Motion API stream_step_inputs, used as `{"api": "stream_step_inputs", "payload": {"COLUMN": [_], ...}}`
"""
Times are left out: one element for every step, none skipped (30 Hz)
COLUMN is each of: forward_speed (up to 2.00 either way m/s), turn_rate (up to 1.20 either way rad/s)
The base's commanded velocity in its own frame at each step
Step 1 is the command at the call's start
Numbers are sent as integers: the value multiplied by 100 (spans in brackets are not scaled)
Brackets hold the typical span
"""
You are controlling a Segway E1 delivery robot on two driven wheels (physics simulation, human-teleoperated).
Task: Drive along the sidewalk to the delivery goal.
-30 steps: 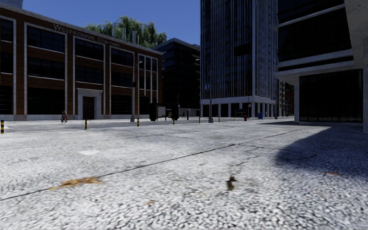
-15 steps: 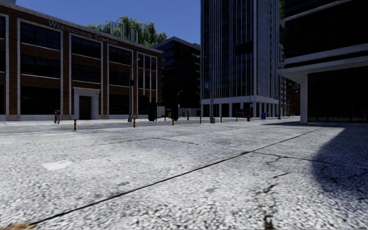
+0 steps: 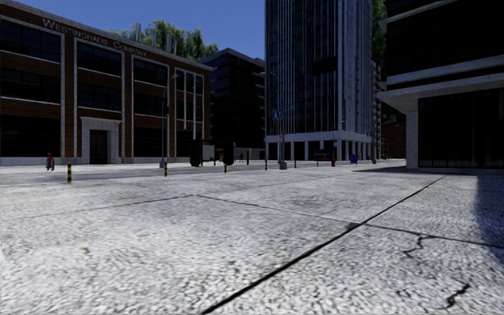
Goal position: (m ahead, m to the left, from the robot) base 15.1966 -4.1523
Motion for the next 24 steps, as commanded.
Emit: {"api": "stream_step_inputs", "payload": {"forward_speed": [200, 200, 200, 200, 200, 200, 200, 200, 200, 200, 200, 200, 200, 200, 200, 200, 200, 200, 200, 200, 200, 200, 200, 200], "turn_rate": [0, 0, 0, 0, 0, 0, 0, 0, 0, 0, 0, 0, 0, 0, -36, -36, -47, -53, -55, -55, -55, -55, -54, -9]}}
